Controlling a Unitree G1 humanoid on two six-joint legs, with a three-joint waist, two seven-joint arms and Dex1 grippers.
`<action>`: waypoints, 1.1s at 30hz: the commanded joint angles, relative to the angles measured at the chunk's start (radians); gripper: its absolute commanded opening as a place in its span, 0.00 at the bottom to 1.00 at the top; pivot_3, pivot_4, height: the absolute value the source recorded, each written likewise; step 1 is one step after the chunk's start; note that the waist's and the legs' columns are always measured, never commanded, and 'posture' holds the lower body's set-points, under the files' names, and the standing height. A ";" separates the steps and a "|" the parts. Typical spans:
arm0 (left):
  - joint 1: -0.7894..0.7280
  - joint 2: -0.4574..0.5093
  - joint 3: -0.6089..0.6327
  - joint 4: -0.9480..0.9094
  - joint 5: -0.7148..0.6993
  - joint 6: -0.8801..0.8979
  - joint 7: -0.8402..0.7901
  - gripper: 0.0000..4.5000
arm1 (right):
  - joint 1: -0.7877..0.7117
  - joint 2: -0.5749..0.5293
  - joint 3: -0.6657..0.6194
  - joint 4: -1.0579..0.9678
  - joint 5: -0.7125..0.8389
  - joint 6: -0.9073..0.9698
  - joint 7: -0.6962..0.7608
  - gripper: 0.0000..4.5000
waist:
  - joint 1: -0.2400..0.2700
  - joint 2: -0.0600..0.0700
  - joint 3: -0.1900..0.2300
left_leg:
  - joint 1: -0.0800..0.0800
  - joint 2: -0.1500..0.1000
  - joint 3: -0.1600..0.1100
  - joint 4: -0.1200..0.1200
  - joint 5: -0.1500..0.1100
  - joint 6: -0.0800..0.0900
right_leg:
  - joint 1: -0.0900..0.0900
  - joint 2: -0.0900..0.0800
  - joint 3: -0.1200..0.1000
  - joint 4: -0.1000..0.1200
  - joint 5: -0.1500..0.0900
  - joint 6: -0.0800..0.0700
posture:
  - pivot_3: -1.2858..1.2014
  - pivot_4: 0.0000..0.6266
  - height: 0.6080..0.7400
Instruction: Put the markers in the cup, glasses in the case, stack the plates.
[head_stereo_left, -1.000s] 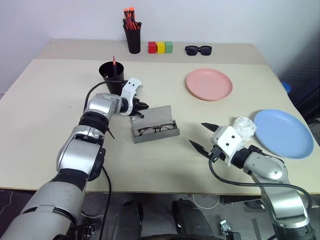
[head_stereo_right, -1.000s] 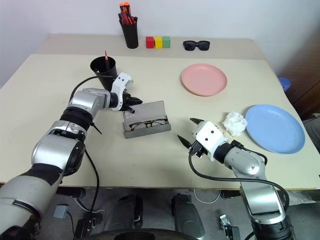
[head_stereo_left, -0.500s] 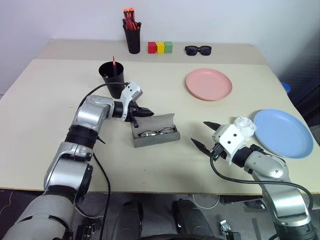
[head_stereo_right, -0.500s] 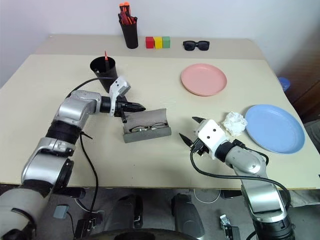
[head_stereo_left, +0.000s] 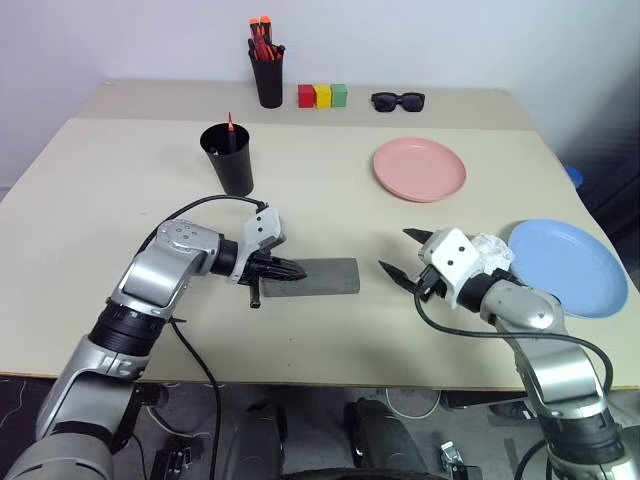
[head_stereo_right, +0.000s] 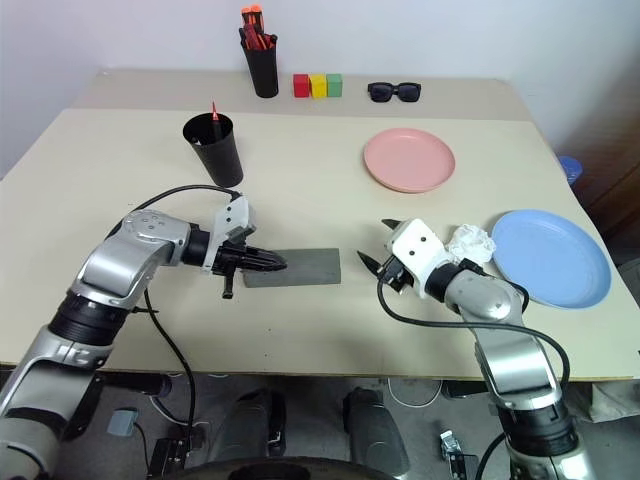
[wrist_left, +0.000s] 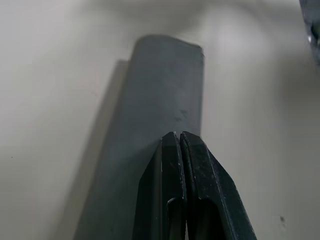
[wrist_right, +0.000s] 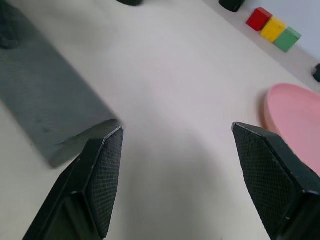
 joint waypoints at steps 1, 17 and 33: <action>0.033 0.003 -0.001 -0.023 0.025 -0.070 0.041 0.01 | -0.106 -0.014 0.029 0.095 -0.061 -0.035 -0.034 0.78 | -0.001 0.000 0.000 | 0.000 0.000 0.000 0.000 0.000 0.000 | 0.000 0.000 0.000 0.000 0.000 0.000 | 0.52 0.24 0.89; 0.362 -0.124 0.369 -0.306 -0.203 -0.097 0.370 0.01 | -0.740 0.091 0.314 1.269 -0.465 -0.479 -0.378 0.78 | -0.031 0.001 0.001 | 0.000 0.000 0.001 -0.001 0.000 0.000 | -0.002 -0.001 0.001 0.000 0.001 0.001 | 0.52 0.24 0.89; 0.425 -0.124 0.379 -0.361 -0.246 -0.084 0.467 0.00 | -0.849 0.102 0.335 1.552 -0.525 -0.666 -0.503 0.01 | -0.044 0.001 0.001 | 0.001 0.000 0.001 -0.001 0.000 0.000 | 0.000 -0.001 0.001 0.001 0.001 0.001 | 0.52 0.24 0.89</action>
